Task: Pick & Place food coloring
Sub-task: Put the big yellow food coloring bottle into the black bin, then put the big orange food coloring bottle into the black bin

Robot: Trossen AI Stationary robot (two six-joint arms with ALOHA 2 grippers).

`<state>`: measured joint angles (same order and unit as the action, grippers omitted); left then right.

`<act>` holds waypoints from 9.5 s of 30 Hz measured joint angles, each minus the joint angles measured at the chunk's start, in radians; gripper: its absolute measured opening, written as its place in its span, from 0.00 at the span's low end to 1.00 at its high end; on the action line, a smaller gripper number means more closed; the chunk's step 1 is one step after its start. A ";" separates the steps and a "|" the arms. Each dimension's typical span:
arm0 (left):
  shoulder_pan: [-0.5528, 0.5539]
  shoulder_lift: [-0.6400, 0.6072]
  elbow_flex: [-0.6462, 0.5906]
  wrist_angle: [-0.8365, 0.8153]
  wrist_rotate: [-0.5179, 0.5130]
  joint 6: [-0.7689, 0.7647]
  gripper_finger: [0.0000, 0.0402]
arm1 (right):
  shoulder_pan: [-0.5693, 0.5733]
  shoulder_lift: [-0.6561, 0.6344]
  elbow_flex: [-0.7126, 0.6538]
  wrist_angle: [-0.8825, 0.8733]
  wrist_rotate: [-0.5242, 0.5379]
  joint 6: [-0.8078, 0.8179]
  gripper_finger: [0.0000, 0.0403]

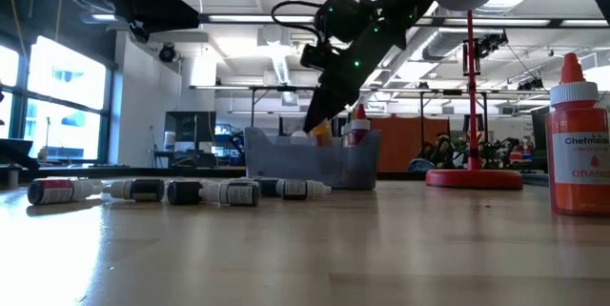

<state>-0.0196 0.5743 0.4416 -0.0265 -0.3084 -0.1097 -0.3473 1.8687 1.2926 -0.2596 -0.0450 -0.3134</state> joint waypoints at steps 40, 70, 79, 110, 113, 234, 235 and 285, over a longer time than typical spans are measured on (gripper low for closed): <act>0.000 0.000 0.000 0.002 0.002 -0.030 0.28 | -0.015 -0.126 -0.098 0.083 0.077 -0.012 0.45; 0.000 0.000 0.000 -0.053 0.003 -0.076 0.28 | 0.801 -0.532 -0.253 -0.398 0.089 0.268 0.31; 0.000 0.000 0.000 -0.052 0.006 -0.114 0.28 | 0.907 -0.756 -0.652 0.133 0.165 0.374 0.33; 0.000 0.000 0.000 -0.051 -0.001 -0.158 0.28 | 0.904 -0.834 -1.232 0.875 0.210 0.460 0.46; 0.000 0.000 0.000 -0.049 -0.001 -0.158 0.28 | 0.904 -0.834 -1.240 0.920 0.221 0.468 0.41; 0.000 0.000 0.000 -0.089 -0.021 -0.158 0.28 | 0.121 -0.271 -0.425 0.397 0.177 0.196 0.30; 0.000 0.000 0.000 -0.089 -0.021 -0.158 0.28 | 0.114 -0.271 -0.425 0.395 0.154 0.207 0.30; 0.087 0.527 0.002 0.446 -0.008 -0.078 0.28 | 0.077 -0.172 -0.424 0.466 0.064 0.156 0.31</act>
<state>0.0669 1.1011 0.4431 0.4193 -0.3161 -0.1875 -0.2703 1.6964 0.8688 0.2062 0.0193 -0.1577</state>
